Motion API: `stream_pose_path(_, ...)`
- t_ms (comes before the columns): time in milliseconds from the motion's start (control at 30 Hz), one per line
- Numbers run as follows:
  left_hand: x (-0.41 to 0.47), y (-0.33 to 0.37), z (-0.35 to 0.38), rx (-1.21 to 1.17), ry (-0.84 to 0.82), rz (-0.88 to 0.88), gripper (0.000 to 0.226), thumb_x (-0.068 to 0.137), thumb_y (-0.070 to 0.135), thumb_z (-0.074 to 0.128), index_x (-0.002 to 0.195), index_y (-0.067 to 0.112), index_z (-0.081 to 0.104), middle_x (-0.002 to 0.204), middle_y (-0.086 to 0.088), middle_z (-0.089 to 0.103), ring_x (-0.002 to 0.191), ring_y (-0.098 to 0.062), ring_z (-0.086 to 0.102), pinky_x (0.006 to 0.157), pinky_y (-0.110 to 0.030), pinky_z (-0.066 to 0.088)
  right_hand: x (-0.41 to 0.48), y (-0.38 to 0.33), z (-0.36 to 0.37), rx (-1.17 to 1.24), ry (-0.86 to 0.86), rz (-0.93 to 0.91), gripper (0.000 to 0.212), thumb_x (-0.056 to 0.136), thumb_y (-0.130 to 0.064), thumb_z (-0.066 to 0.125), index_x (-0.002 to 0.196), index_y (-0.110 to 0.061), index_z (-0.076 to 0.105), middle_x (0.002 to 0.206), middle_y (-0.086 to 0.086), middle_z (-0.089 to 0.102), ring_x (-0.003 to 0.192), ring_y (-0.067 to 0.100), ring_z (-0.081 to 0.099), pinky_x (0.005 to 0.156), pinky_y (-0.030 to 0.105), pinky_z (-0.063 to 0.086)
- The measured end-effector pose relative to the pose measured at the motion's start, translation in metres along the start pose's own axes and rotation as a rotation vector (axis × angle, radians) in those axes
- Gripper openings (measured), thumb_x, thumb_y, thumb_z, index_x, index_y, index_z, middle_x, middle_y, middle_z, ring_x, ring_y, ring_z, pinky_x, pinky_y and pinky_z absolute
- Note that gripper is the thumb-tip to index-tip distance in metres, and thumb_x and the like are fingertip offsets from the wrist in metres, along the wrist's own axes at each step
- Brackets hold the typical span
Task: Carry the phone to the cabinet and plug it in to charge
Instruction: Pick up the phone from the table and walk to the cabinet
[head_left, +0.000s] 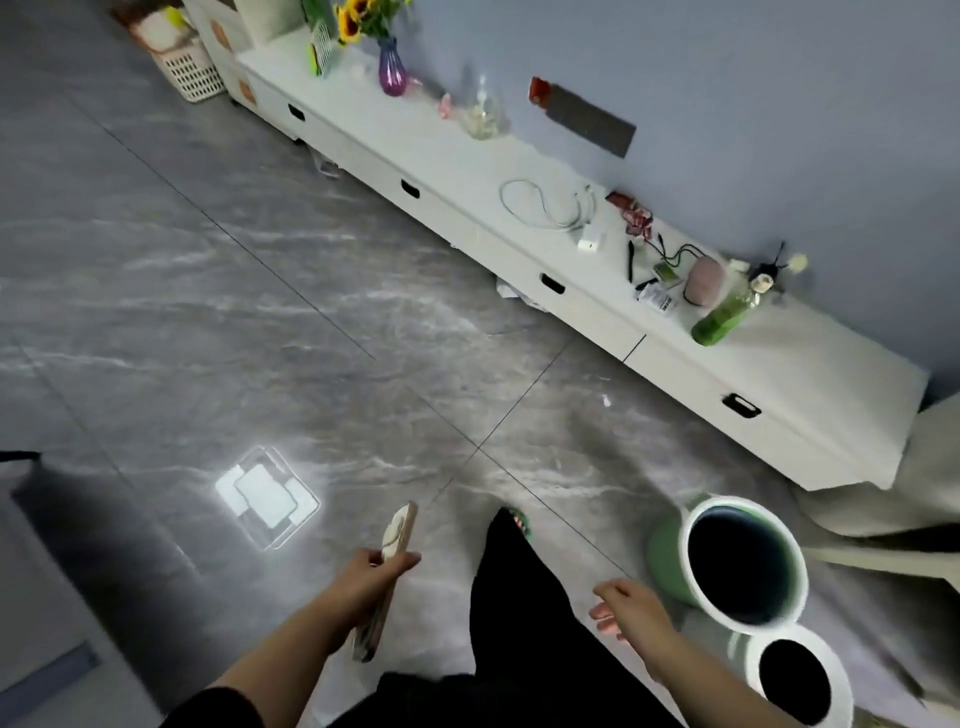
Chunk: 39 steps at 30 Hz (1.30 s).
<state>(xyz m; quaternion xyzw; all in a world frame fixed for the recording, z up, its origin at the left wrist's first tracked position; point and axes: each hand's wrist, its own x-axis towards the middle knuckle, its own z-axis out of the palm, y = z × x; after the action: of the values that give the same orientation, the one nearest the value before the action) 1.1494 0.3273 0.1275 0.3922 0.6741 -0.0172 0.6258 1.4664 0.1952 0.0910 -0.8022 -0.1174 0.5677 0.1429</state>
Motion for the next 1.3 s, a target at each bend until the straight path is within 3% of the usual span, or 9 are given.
stream_pose_path(233, 0.054, 0.114, -0.023, -0.013, 0.053, 0.031, 0.043, 0.077, 0.045, 0.071, 0.098, 0.009, 0.061, 0.083, -0.005, 0.061, 0.076, -0.018, 0.061, 0.062, -0.03, 0.045, 0.054, -0.173, -0.024, -0.096, -0.029, -0.158, 0.016, 0.095, -0.017, 0.051, 0.098, -0.007, 0.062, 0.083, 0.013, 0.069, 0.06, 0.017, 0.06, 0.052, 0.02, 0.042)
stream_pose_path(367, 0.094, 0.171, -0.052, -0.021, 0.046, -0.003, 0.048, 0.065, 0.056, 0.066, 0.089, 0.015, 0.058, 0.087, -0.007, 0.059, 0.085, -0.025, 0.062, 0.066, -0.034, 0.041, 0.093, -0.265, -0.021, -0.154, -0.027, -0.243, 0.014, 0.094, -0.02, 0.053, 0.09, -0.012, 0.063, 0.075, 0.005, 0.069, 0.059, 0.013, 0.059, 0.052, 0.019, 0.043)
stream_pose_path(467, 0.135, 0.21, -0.082, 0.003, 0.04, -0.032, 0.058, 0.064, 0.059, 0.068, 0.097, 0.013, 0.057, 0.098, -0.01, 0.061, 0.099, -0.031, 0.063, 0.069, -0.035, 0.042, 0.125, -0.321, -0.019, -0.184, -0.009, -0.258, 0.016, 0.093, -0.022, 0.054, 0.093, -0.01, 0.065, 0.071, 0.003, 0.068, 0.056, 0.012, 0.057, 0.047, 0.016, 0.041)
stream_pose_path(567, 0.178, 0.255, -0.118, 0.034, 0.02, -0.021, 0.07, 0.062, 0.061, 0.068, 0.105, 0.008, 0.057, 0.1, -0.01, 0.06, 0.1, -0.032, 0.063, 0.07, -0.036, 0.042, 0.149, -0.372, -0.017, -0.17, 0.004, -0.23, 0.015, 0.094, -0.023, 0.054, 0.095, -0.012, 0.063, 0.071, 0.003, 0.068, 0.058, 0.014, 0.06, 0.054, 0.021, 0.043)
stream_pose_path(733, 0.237, 0.343, -0.167, 0.135, -0.008, -0.026, 0.074, 0.056, 0.063, 0.067, 0.109, 0.012, 0.055, 0.104, -0.01, 0.063, 0.095, -0.026, 0.063, 0.073, -0.037, 0.047, 0.175, -0.436, -0.021, -0.072, 0.075, -0.174, 0.014, 0.093, -0.021, 0.054, 0.088, -0.013, 0.064, 0.071, 0.005, 0.07, 0.066, 0.02, 0.065, 0.07, 0.029, 0.049)
stream_pose_path(900, 0.293, 0.427, -0.189, 0.202, -0.029, 0.004, 0.071, 0.056, 0.063, 0.068, 0.107, 0.015, 0.057, 0.097, -0.009, 0.064, 0.091, -0.025, 0.064, 0.064, -0.033, 0.044, 0.198, -0.476, -0.041, 0.039, 0.111, -0.093, 0.019, 0.094, -0.021, 0.051, 0.082, -0.015, 0.064, 0.076, 0.007, 0.071, 0.068, 0.021, 0.065, 0.064, 0.028, 0.047)
stream_pose_path(1067, 0.349, 0.504, -0.191, 0.283, -0.087, 0.04, 0.079, 0.047, 0.067, 0.069, 0.103, 0.012, 0.061, 0.093, -0.008, 0.064, 0.084, -0.025, 0.065, 0.065, -0.033, 0.045, 0.233, -0.505, -0.074, 0.131, 0.114, 0.002, 0.021, 0.096, -0.021, 0.051, 0.091, -0.007, 0.066, 0.076, 0.009, 0.069, 0.061, 0.018, 0.062, 0.053, 0.022, 0.043)
stream_pose_path(1300, 0.409, 0.612, -0.183, 0.321, -0.108, 0.049, 0.074, 0.041, 0.07, 0.068, 0.089, 0.013, 0.064, 0.086, -0.007, 0.061, 0.081, -0.027, 0.063, 0.068, -0.035, 0.045, 0.292, -0.587, -0.115, 0.196, 0.13, 0.036, 0.021, 0.094, -0.021, 0.052, 0.084, -0.008, 0.064, 0.072, 0.007, 0.069, 0.058, 0.016, 0.062, 0.046, 0.017, 0.041)
